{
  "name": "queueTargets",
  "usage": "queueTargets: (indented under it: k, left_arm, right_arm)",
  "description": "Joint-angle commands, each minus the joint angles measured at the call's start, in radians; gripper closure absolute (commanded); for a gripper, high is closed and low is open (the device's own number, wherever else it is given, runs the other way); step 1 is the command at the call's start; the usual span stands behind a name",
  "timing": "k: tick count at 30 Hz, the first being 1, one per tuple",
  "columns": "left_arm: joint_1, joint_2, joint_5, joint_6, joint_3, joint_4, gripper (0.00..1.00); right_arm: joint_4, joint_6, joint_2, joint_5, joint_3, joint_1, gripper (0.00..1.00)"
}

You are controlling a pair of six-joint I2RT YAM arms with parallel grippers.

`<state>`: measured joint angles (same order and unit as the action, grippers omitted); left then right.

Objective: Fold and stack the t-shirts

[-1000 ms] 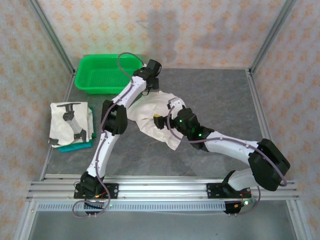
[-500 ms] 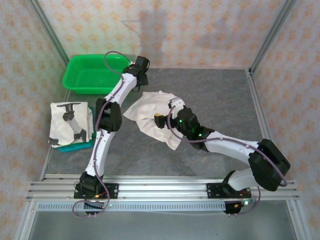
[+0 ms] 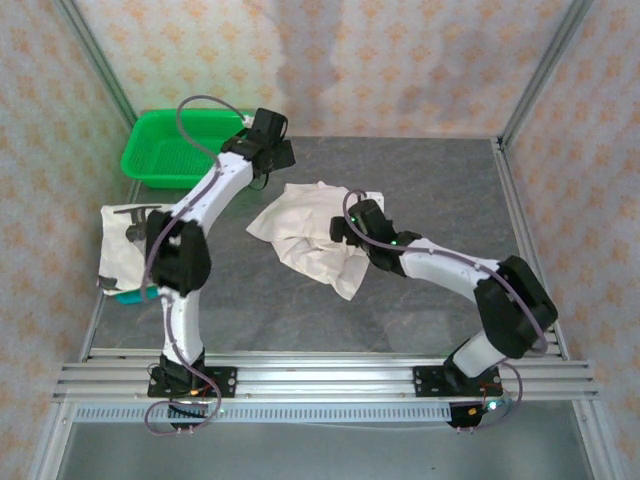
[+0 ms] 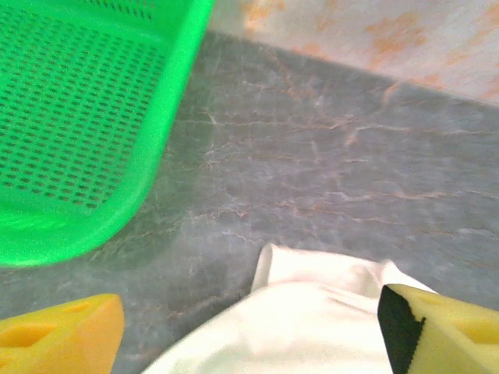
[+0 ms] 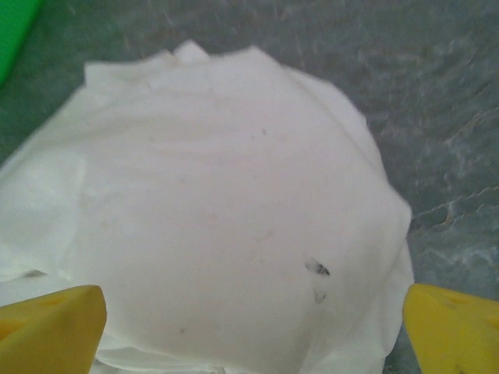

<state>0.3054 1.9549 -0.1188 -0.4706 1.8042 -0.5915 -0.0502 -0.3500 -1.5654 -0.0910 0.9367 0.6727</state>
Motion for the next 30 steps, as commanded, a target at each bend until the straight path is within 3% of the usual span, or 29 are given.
queueTargets:
  k: [1, 3, 5, 6, 7, 12, 18, 24, 30]
  left_arm:
    - [0.017, -0.174, -0.074, -0.057, -0.230, 0.139, 0.09]
    - [0.025, -0.268, -0.094, -0.110, -0.371, 0.175, 0.06]
    - [0.029, -0.349, -0.105, -0.149, -0.497, 0.206, 0.01]
    - [0.029, -0.384, -0.111, -0.168, -0.554, 0.220, 0.00]
    - [0.029, -0.416, -0.119, -0.186, -0.610, 0.236, 0.00]
    - [0.027, -0.473, -0.134, -0.258, -0.781, 0.275, 0.00]
    - [0.023, -0.416, -0.107, -0.370, -0.840, 0.328, 0.00]
    - [0.026, -0.326, -0.041, -0.495, -0.832, 0.363, 0.09]
    - [0.084, -0.300, 0.011, -0.609, -0.834, 0.339, 0.15]
  right_arm:
    - [-0.122, -0.061, -0.080, 0.072, 0.086, -0.011, 0.11]
    - [-0.157, -0.069, -0.130, 0.105, 0.129, -0.022, 0.28]
    - [-0.182, -0.076, -0.151, 0.113, 0.161, -0.030, 0.80]
    - [-0.180, -0.069, -0.145, 0.112, 0.166, -0.030, 0.95]
    - [-0.167, -0.056, -0.124, 0.114, 0.165, -0.030, 1.00]
    - [-0.124, 0.035, 0.026, 0.075, 0.145, -0.032, 1.00]
    - [-0.088, 0.103, 0.177, 0.032, 0.102, -0.035, 1.00]
    - [-0.119, 0.089, 0.180, 0.013, 0.076, -0.044, 1.00]
    - [-0.136, 0.050, 0.169, -0.011, 0.048, -0.045, 1.00]
